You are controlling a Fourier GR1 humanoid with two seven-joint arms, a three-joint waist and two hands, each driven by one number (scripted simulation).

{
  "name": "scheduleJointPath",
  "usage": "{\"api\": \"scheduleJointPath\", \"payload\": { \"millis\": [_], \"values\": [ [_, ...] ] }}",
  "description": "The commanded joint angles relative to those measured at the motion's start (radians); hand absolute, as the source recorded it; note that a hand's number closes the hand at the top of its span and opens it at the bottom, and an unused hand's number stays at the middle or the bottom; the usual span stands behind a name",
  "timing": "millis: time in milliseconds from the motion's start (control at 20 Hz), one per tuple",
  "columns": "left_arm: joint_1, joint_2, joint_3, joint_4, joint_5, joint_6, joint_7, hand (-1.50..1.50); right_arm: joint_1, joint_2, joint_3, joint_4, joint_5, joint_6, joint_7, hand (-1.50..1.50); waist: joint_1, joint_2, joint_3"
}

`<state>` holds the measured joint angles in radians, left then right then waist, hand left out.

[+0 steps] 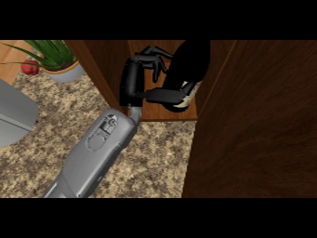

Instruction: Pick up the wine, place it into the cabinet and close the cabinet

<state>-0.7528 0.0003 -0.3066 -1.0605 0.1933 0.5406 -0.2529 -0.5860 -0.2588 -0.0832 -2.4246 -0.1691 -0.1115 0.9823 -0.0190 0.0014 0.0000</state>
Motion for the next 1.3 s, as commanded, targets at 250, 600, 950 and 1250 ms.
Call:
{"api": "scheduleJointPath", "payload": {
  "millis": [250, 600, 950, 1250],
  "values": [
    [-0.034, 0.000, 0.025, 0.153, 0.084, -0.010, -0.090, 1.50, 0.061, -0.001, -0.011, -0.146, -0.098, 0.014, 0.056, -1.50, -0.005, -0.001, 0.000],
    [-0.065, 0.000, -0.093, 0.309, 0.199, 0.062, -0.188, 1.50, 0.041, 0.037, 0.030, -0.075, -0.060, 0.000, -0.001, -1.50, -0.016, 0.003, 0.000],
    [-0.035, 0.000, -0.063, 0.433, 0.147, 0.026, -0.308, 1.50, -0.018, -0.003, -0.011, -0.062, -0.094, 0.007, 0.047, -1.50, -0.003, 0.001, -0.001],
    [-0.052, 0.000, -0.090, 0.485, 0.307, 0.061, -0.416, 1.50, -0.078, -0.013, -0.049, 0.010, -0.122, 0.013, 0.032, -1.50, -0.023, 0.005, -0.001]
  ]
}}
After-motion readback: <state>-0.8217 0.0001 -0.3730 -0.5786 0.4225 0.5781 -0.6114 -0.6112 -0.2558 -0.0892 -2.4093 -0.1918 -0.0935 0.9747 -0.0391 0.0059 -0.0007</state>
